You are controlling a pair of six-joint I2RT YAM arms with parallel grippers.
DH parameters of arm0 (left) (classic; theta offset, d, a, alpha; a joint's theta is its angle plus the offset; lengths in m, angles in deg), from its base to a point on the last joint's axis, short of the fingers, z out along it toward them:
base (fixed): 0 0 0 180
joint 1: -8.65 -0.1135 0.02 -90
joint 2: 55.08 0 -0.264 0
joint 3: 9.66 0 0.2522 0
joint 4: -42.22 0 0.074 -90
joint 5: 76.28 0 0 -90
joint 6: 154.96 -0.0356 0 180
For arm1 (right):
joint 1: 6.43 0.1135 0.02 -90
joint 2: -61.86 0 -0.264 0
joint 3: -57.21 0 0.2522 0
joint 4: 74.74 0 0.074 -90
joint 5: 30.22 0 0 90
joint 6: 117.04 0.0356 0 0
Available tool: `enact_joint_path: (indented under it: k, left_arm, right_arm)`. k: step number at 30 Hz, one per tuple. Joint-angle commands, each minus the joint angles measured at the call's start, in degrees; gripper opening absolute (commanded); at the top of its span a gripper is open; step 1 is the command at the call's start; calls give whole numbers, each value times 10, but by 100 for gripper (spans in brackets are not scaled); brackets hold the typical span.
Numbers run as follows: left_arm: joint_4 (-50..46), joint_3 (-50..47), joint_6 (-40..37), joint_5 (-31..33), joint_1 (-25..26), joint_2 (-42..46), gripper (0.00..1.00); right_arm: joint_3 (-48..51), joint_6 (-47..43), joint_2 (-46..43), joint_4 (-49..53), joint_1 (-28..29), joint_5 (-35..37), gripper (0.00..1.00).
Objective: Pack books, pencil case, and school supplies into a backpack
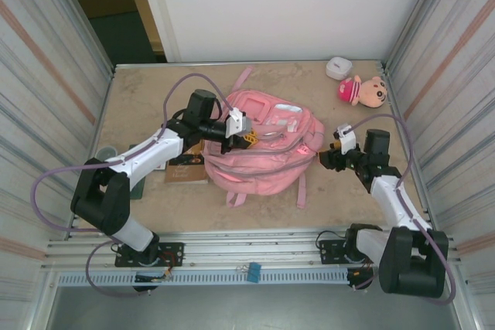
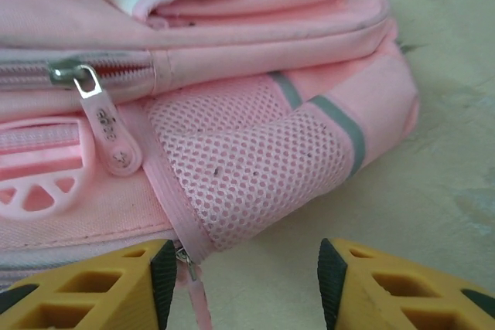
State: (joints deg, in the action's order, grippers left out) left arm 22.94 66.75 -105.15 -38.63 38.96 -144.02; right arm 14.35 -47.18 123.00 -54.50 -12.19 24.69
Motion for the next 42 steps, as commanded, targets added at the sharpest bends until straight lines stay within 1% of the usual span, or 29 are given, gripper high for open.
enact_joint_path:
  k: [1,2,3,5,7,8,10,12,16,20,21,23,24,26,28,32,37,40,42]
  left_arm:
    - [62,29,16,-46,-7,19,0]
    - [61,30,17,-44,-7,18,0]
    - [63,32,18,-40,-7,18,0]
    - [66,35,25,-28,-8,17,0]
    - [70,38,32,-24,-9,15,0]
    - [72,42,40,-30,-10,13,0]
    - [85,42,60,-50,-17,14,0]
    - [98,37,71,-59,-20,15,0]
    - [101,37,71,-62,-22,16,0]
    - [104,36,73,-64,-22,17,0]
    - [106,35,74,-66,-22,16,0]
    - [110,34,78,-64,-22,15,0]
    - [112,34,79,-57,-22,15,0]
    - [111,34,84,-29,-22,12,0]
    - [112,32,84,2,-21,10,0]
    - [113,29,93,76,-19,3,0]
    - [118,31,109,154,-8,-4,0]
    - [122,29,119,211,5,-7,0]
    - [130,18,119,240,15,-5,0]
  right_arm:
    - [-35,-75,21,32,0,-56,49]
    - [-40,-86,24,43,5,-58,48]
    - [-42,-91,22,55,11,-45,47]
    - [-43,-93,7,74,30,-2,47]
    - [-27,-86,-20,65,52,46,47]
    - [-10,-80,-33,43,59,59,48]
    - [18,-77,-41,1,61,57,50]
    - [5,-86,-30,13,60,58,50]
    - [-37,-123,25,67,59,56,48]
    - [-49,-138,48,70,68,50,40]
    - [-51,-141,50,69,69,47,36]
    - [-61,-151,55,84,68,34,18]
    - [-66,-157,54,96,68,28,13]
    - [-79,-173,44,124,71,7,4]
    - [-82,-189,25,150,80,-5,0]
    - [-89,-224,-3,200,100,-35,0]
    - [-125,-258,5,285,131,-82,0]
    - [-143,-256,8,323,138,-126,0]
    - [-147,-227,6,316,134,-128,0]
